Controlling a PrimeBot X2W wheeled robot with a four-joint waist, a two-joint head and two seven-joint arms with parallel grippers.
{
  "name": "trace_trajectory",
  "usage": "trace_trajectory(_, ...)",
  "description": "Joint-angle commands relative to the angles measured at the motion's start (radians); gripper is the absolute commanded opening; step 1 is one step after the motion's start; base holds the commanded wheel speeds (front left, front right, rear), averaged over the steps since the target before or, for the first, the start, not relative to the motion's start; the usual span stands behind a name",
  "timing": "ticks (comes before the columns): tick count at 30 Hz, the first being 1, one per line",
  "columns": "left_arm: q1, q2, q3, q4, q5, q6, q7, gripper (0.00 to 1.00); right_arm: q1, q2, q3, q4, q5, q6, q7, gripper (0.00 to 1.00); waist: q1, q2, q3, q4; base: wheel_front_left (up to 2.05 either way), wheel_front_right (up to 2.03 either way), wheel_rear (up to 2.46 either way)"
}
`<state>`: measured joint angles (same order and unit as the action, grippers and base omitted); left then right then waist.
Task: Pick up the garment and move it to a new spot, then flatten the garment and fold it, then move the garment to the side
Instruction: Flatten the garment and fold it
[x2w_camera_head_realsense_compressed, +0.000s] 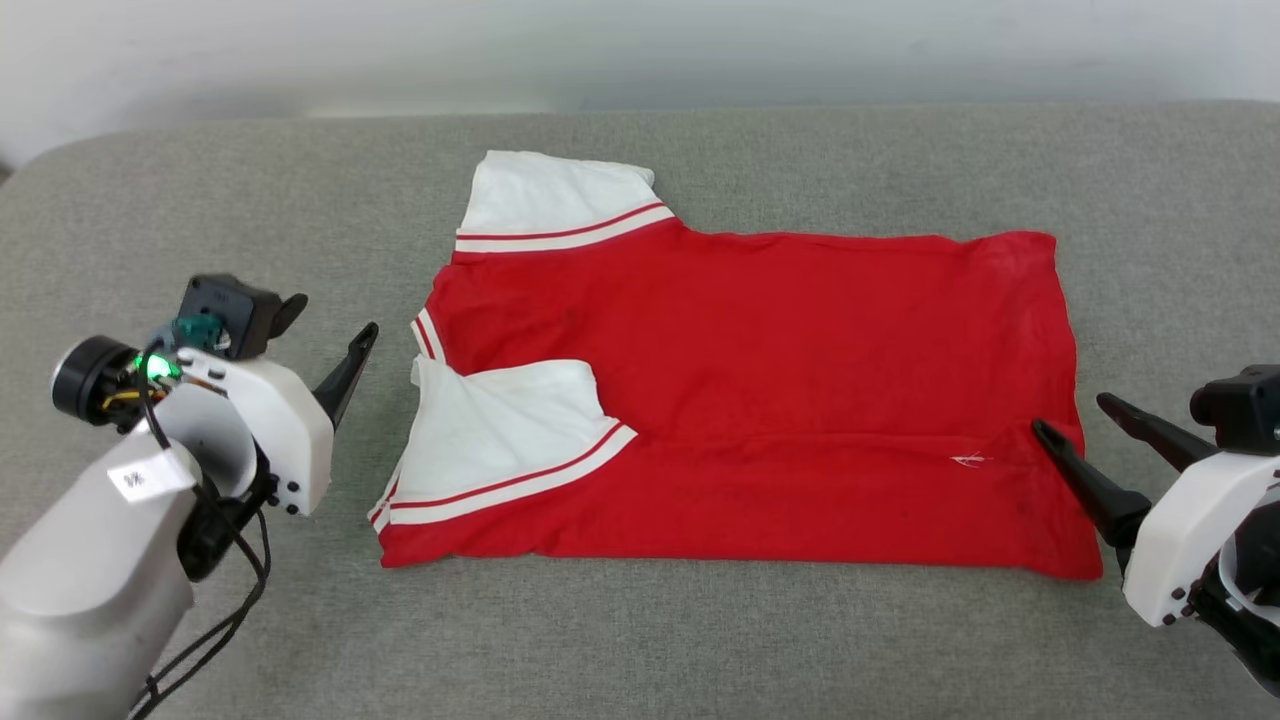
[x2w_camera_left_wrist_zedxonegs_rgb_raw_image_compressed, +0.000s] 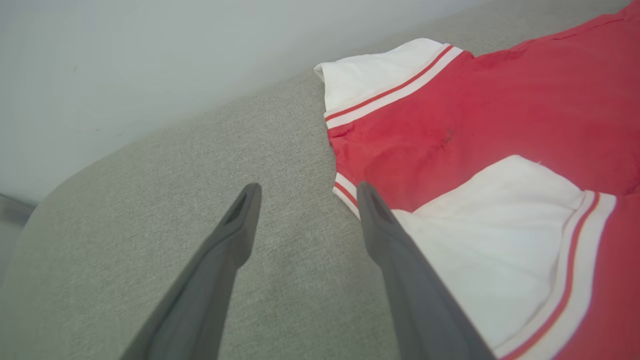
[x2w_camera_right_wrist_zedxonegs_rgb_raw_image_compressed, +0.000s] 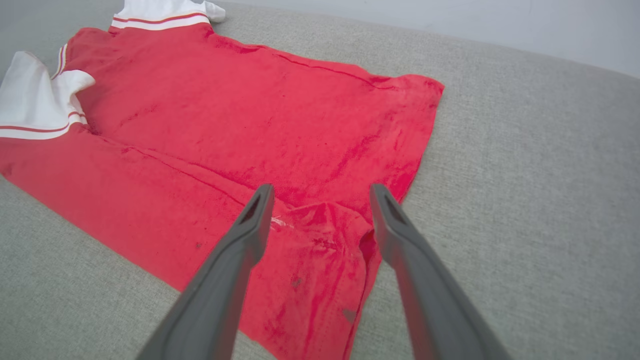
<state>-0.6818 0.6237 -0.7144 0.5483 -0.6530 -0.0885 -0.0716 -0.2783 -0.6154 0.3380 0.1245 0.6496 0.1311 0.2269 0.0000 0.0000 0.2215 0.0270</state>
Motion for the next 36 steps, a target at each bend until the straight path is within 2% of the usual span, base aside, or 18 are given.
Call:
trace_trajectory(1, -0.018, 0.015, -0.006, -0.027, -0.015, -0.008, 0.049, 1.0, 0.016, -0.002, -0.009, -0.011, -0.004, -0.001, 0.007, 1.0, 0.0, 0.0, -0.017, 0.009, 0.0, 0.0, 0.0)
trace_trajectory(10, -0.065, 0.121, -0.088, -0.229, -0.207, -0.039, 0.545, 1.0, 0.056, 0.008, -0.029, -0.052, -0.018, -0.001, 0.047, 1.0, 0.0, 0.0, -0.031, 0.01, 0.0, 0.0, 0.0)
trace_trajectory(14, -0.071, 0.165, -0.135, -0.289, -0.278, -0.04, 0.7, 1.0, 0.049, 0.015, -0.018, -0.06, -0.021, -0.001, 0.062, 1.0, 0.0, 0.0, -0.022, -0.005, 0.0, 0.0, 0.0)
trace_trajectory(22, -0.04, 0.177, -0.224, -0.301, -0.361, -0.04, 0.849, 1.0, 0.018, 0.017, 0.012, -0.054, -0.014, -0.001, 0.082, 1.0, 0.0, 0.0, 0.005, -0.031, 0.0, 0.0, 0.0)
trace_trajectory(30, 0.001, 0.128, -0.293, -0.217, -0.372, -0.04, 0.856, 1.0, -0.027, 0.014, 0.031, -0.041, -0.003, -0.001, 0.082, 1.0, 0.0, 0.0, 0.024, -0.051, 0.0, 0.0, 0.0)
trace_trajectory(31, 0.004, 0.124, -0.301, -0.211, -0.371, -0.04, 0.85, 0.71, -0.032, 0.008, 0.03, -0.042, 0.002, -0.001, 0.085, 1.0, 0.0, 0.0, 0.023, -0.052, 0.0, 0.0, 0.0)
trace_trajectory(32, 0.005, 0.123, -0.309, -0.207, -0.37, -0.04, 0.842, 0.24, -0.038, 0.0, 0.03, -0.044, 0.002, -0.001, 0.089, 1.0, 0.0, 0.0, 0.021, -0.053, 0.0, 0.0, 0.0)
trace_trajectory(33, 0.005, 0.122, -0.315, -0.204, -0.371, -0.04, 0.835, 0.0, -0.046, -0.008, 0.03, -0.049, 0.004, -0.001, 0.094, 1.0, 0.0, 0.0, 0.018, -0.054, 0.0, 0.0, 0.0)
trace_trajectory(36, 0.002, 0.13, -0.325, -0.215, -0.381, -0.04, 0.81, 0.0, -0.079, -0.046, 0.034, -0.07, 0.013, -0.001, 0.128, 1.0, 0.0, 0.0, 0.005, -0.054, 0.0, 0.0, 0.0)
